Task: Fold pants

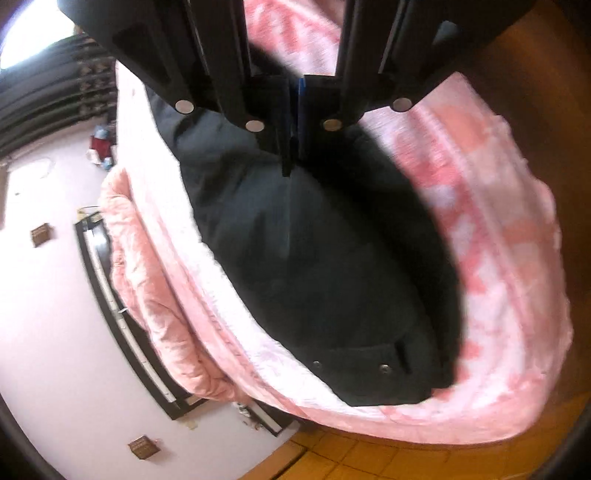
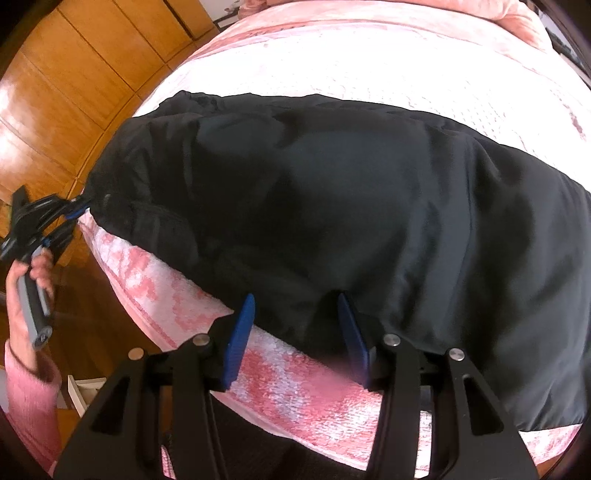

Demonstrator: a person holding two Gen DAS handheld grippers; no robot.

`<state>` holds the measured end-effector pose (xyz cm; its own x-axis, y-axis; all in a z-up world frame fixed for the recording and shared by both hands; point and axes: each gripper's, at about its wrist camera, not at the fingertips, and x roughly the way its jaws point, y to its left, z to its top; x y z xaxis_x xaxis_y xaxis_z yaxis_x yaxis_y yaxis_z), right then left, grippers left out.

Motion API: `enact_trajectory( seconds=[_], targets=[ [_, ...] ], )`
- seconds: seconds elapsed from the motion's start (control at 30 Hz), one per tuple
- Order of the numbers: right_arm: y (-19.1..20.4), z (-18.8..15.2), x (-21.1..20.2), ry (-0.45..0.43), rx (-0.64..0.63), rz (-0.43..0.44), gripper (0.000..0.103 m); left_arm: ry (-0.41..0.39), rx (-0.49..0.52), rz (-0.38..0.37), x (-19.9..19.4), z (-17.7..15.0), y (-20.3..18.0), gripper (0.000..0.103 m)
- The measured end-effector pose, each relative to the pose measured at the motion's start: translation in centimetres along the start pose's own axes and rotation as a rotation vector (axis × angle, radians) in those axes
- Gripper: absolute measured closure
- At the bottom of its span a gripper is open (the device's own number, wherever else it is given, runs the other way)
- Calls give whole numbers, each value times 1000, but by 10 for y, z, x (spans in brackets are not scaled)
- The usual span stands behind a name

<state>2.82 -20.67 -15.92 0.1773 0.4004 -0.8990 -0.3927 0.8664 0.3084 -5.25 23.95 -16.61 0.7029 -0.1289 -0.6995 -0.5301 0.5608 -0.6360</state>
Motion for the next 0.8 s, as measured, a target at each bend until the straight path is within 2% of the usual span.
enact_trajectory(
  seconds=[0.07, 0.1, 0.2, 0.27, 0.33, 0.43, 0.47, 0.57, 0.7, 0.8],
  targets=[
    [-2, 0, 2, 4, 8, -2, 55, 58, -10, 45, 21, -4, 16, 100],
    [-3, -1, 3, 6, 10, 0, 55, 72, -14, 41, 27, -5, 23, 100],
    [-2, 0, 1, 9, -17, -12, 54, 68, 28, 33, 25, -3, 18, 97],
    [-1, 4, -5, -2, -33, -27, 54, 63, 63, 41, 17, -2, 7, 84],
    [-1, 13, -18, -25, -34, -1, 52, 40, 108, 52, 4, -5, -4, 64],
    [0, 34, -37, -72, -32, 62, 52, -31, 199, 83, -13, -8, -29, 63],
    [2, 43, -40, -82, -40, 77, 52, -51, 237, 72, -18, -8, -39, 63],
    [16, 81, -40, -95, -84, 84, 50, -71, 308, 60, -8, 0, -68, 60],
    [39, 133, -5, -56, -135, 112, 50, -44, 340, 89, 17, 17, -83, 60],
    [52, 159, 32, -3, -160, 96, 50, 10, 327, 150, 46, 33, -81, 60]
  ],
)
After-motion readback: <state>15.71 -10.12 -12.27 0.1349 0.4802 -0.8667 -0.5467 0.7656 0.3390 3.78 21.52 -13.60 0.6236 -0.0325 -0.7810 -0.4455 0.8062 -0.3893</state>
